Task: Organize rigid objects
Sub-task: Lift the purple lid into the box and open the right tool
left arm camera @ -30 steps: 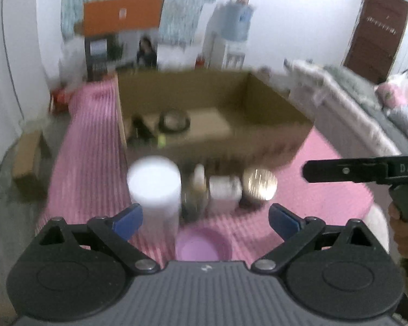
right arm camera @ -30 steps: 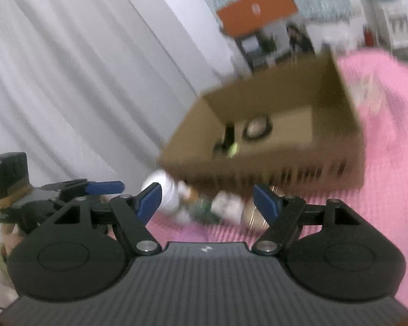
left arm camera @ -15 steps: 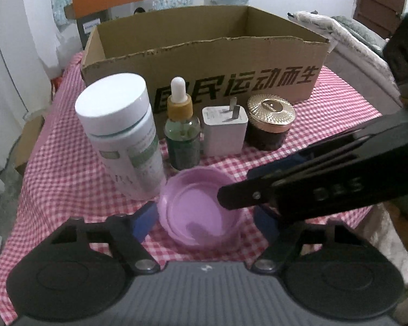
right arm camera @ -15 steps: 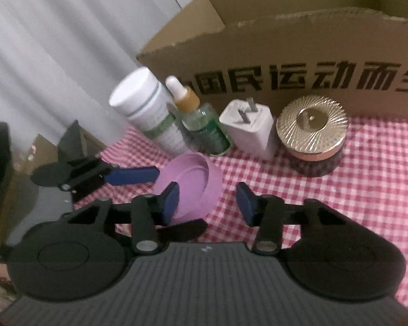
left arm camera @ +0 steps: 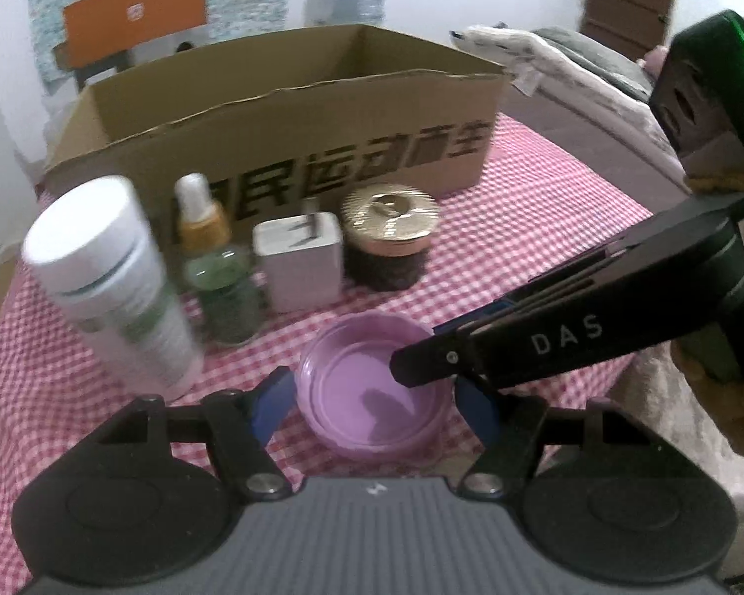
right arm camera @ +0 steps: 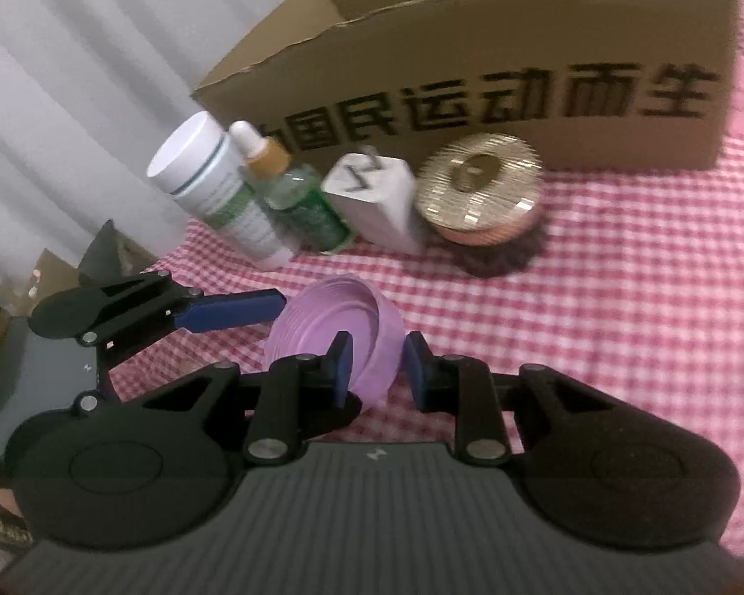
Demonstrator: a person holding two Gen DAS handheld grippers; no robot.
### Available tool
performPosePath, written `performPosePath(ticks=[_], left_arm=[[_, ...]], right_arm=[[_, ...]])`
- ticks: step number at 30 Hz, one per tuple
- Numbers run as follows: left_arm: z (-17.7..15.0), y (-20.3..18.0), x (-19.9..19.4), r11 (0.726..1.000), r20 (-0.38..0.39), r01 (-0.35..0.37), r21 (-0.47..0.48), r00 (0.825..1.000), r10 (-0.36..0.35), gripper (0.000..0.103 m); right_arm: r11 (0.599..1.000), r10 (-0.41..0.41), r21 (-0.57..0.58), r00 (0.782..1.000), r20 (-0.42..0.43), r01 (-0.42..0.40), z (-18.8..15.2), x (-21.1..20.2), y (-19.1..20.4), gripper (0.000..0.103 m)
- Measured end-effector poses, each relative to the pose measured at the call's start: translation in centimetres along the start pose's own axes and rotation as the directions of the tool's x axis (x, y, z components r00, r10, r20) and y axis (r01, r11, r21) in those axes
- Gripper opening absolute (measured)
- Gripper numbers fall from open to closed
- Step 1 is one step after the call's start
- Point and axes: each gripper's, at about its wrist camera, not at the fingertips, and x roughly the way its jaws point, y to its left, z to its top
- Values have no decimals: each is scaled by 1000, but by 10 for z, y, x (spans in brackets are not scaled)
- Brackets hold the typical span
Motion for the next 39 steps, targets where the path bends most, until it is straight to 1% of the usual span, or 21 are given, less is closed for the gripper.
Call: performPosePath(ticks=[3,7,10,14,18,23,26,29,31,34,37,39], left_arm=[[3,-7,5,999,-14,-12,32,1000,13,74],[4,-4,11,1000,-50,-14,13,999,14,78],[1,0,14,1000,-64,-20,-3,998,20,78],[-1,2,17,1000,-59,-18,-12,998,17,73],[-1,-1,13,1000,-36,-19,-7,999,19,72],[4,-7,-5,999,14,-28,23,1000,27,72],[14,-8,-21,999,66,-39,35,997,37,72],[29,-7,-41,997,128,-59,54,990,52,72],[44,-5,-55,993,180,-85,80,981,70,72],[67,-1,-71,986,238,-122,114,967,92,72],[95,8,-79,980,272,-147,133,956,107,72],[112,13,-79,976,280,-159,148,953,113,72]], right_arm=[[1000,-7,25,1000,10,7,-5,-6,-7,22],[1000,-11,26,1000,23,11,-7,-6,-9,24],[1000,-12,15,1000,26,12,-5,-3,-9,23],[1000,-8,2,1000,30,8,-3,-1,-9,23],[1000,-15,-17,999,32,15,-3,3,-6,21],[999,-20,-28,999,41,21,-3,-2,-1,20],[999,-17,-42,996,82,20,1,-18,6,20],[996,-17,-82,991,134,28,10,-37,18,21],[992,-14,-119,984,179,36,20,-51,28,21],[984,0,-172,970,245,43,41,-71,41,21],[974,19,-220,957,291,48,69,-85,51,21],[968,31,-245,952,305,47,88,-89,54,21]])
